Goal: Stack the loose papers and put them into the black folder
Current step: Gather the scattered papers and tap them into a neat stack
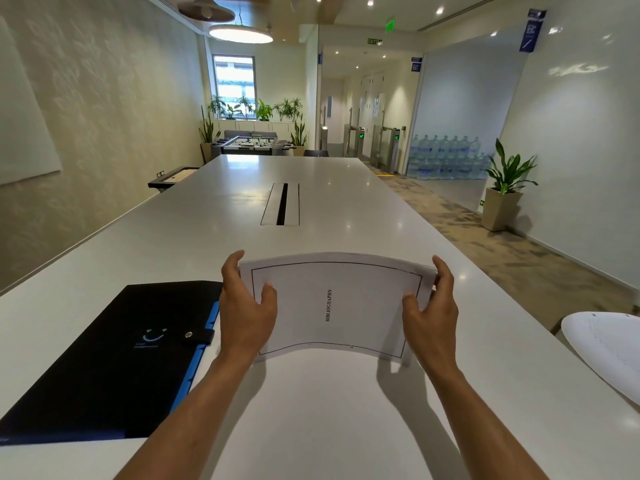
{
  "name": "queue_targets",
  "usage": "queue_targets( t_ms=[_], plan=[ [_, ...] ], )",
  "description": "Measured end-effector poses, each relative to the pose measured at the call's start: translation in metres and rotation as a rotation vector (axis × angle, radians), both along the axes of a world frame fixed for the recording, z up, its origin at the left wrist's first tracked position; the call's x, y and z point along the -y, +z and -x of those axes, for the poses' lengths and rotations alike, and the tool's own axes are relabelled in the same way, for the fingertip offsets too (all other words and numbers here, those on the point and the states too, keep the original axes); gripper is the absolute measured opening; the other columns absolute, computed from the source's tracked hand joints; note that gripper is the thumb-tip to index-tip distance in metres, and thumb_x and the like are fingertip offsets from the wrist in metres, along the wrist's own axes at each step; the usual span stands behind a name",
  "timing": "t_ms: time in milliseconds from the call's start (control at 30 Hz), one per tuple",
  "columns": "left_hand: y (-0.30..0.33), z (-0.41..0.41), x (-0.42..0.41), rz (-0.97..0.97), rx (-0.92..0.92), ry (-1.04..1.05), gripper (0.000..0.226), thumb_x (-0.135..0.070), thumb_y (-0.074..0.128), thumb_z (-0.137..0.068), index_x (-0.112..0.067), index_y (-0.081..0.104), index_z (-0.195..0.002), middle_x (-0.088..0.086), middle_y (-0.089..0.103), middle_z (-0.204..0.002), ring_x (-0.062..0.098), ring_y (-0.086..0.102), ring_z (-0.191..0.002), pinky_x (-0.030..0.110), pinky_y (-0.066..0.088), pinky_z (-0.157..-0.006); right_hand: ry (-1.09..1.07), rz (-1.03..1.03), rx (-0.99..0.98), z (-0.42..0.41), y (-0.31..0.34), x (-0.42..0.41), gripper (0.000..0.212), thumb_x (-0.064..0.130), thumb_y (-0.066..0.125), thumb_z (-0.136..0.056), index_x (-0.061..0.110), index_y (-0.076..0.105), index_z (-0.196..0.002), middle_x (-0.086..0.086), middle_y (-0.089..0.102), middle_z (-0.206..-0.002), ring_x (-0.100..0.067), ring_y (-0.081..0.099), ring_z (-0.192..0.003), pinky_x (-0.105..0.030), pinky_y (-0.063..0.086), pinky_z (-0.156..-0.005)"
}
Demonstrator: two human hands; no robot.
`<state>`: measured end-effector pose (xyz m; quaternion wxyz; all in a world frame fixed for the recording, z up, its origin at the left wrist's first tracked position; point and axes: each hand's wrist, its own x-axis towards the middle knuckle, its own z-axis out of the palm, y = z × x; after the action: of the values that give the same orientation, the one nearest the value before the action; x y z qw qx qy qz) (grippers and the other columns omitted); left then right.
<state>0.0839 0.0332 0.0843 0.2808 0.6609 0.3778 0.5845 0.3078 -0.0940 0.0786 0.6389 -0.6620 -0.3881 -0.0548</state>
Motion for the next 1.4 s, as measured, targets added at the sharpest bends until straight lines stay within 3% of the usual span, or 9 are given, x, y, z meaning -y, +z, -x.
queue_targets(
  t_ms=[200,367,533,700,767,900,1000,1133,1400],
  plan=[
    [-0.028,-0.001,-0.002,0.142,0.062,-0.077,0.056,-0.001,0.056,-0.088,-0.021,0.032,-0.135,0.004,0.053,-0.120,0.018,0.055,-0.104,0.005,0.047,-0.058,0.123,0.026,-0.145,-0.004,-0.023,0.000,0.033,0.009,0.050,-0.094,0.021,0.047,-0.125,0.003,0.059,-0.111,-0.015,0.060,-0.099,-0.031,0.052,-0.080],
    [-0.068,0.001,0.003,0.268,0.026,-0.130,0.044,-0.007,0.051,-0.092,-0.026,0.037,-0.129,0.002,0.054,-0.126,0.019,0.055,-0.107,0.020,0.049,-0.079,0.185,0.073,-0.201,-0.002,-0.050,0.005,0.031,0.004,0.051,-0.094,0.034,0.051,-0.102,0.013,0.061,-0.100,0.004,0.060,-0.089,-0.010,0.048,-0.068],
    [-0.086,0.002,0.002,0.428,0.086,-0.196,0.042,-0.012,0.052,-0.094,-0.028,0.041,-0.131,0.005,0.055,-0.131,0.025,0.053,-0.118,0.049,0.045,-0.101,0.156,0.090,-0.202,0.002,-0.065,0.010,0.022,0.007,0.051,-0.096,0.026,0.050,-0.107,0.018,0.060,-0.100,0.012,0.059,-0.089,-0.010,0.045,-0.073],
    [-0.065,0.011,-0.010,0.396,0.080,-0.279,0.037,-0.011,0.059,-0.091,-0.036,0.051,-0.117,-0.004,0.061,-0.120,0.019,0.057,-0.116,0.034,0.050,-0.093,0.129,0.034,-0.161,0.003,-0.057,0.009,0.006,0.015,0.048,-0.091,0.016,0.054,-0.093,0.000,0.060,-0.081,0.004,0.056,-0.069,-0.010,0.046,-0.061],
    [-0.052,0.016,-0.022,0.371,0.057,-0.271,0.039,-0.013,0.064,-0.088,-0.027,0.051,-0.122,0.002,0.062,-0.123,0.020,0.056,-0.118,0.039,0.048,-0.096,0.137,0.037,-0.198,-0.001,-0.054,0.009,0.009,0.011,0.051,-0.091,0.018,0.055,-0.094,0.001,0.061,-0.084,0.003,0.058,-0.072,-0.013,0.047,-0.062],
    [-0.020,0.024,-0.031,0.456,0.304,-0.351,0.035,-0.013,0.068,-0.084,-0.027,0.063,-0.116,-0.006,0.073,-0.090,0.004,0.067,-0.087,0.030,0.053,-0.077,0.118,-0.016,-0.453,-0.003,-0.050,0.004,0.021,0.003,0.054,-0.093,0.024,0.060,-0.098,0.000,0.069,-0.097,-0.012,0.069,-0.080,-0.023,0.054,-0.065],
    [-0.007,0.015,-0.018,0.507,0.528,-0.518,0.028,-0.024,0.066,-0.084,-0.024,0.065,-0.111,-0.001,0.071,-0.091,0.011,0.066,-0.078,0.031,0.053,-0.069,0.113,-0.074,-0.669,0.007,-0.046,-0.004,0.026,0.001,0.053,-0.093,0.025,0.061,-0.098,0.002,0.070,-0.091,-0.019,0.068,-0.073,-0.041,0.060,-0.065],
    [-0.005,-0.021,0.014,0.573,0.622,-0.556,0.029,-0.022,0.070,-0.082,-0.018,0.062,-0.110,0.003,0.067,-0.094,0.020,0.064,-0.088,0.037,0.052,-0.079,0.161,-0.146,-0.865,0.033,-0.045,-0.015,0.028,-0.003,0.051,-0.093,0.018,0.059,-0.110,0.002,0.068,-0.102,-0.015,0.065,-0.089,-0.027,0.051,-0.071],
    [0.006,-0.049,0.033,0.615,0.733,-0.141,0.055,-0.022,0.069,-0.086,-0.022,0.047,-0.135,-0.003,0.057,-0.130,0.017,0.052,-0.120,0.036,0.038,-0.104,0.297,-0.146,-0.961,0.081,-0.051,-0.020,0.032,0.000,0.048,-0.096,0.013,0.056,-0.124,-0.006,0.070,-0.113,-0.020,0.068,-0.098,-0.028,0.053,-0.074]
  ],
)
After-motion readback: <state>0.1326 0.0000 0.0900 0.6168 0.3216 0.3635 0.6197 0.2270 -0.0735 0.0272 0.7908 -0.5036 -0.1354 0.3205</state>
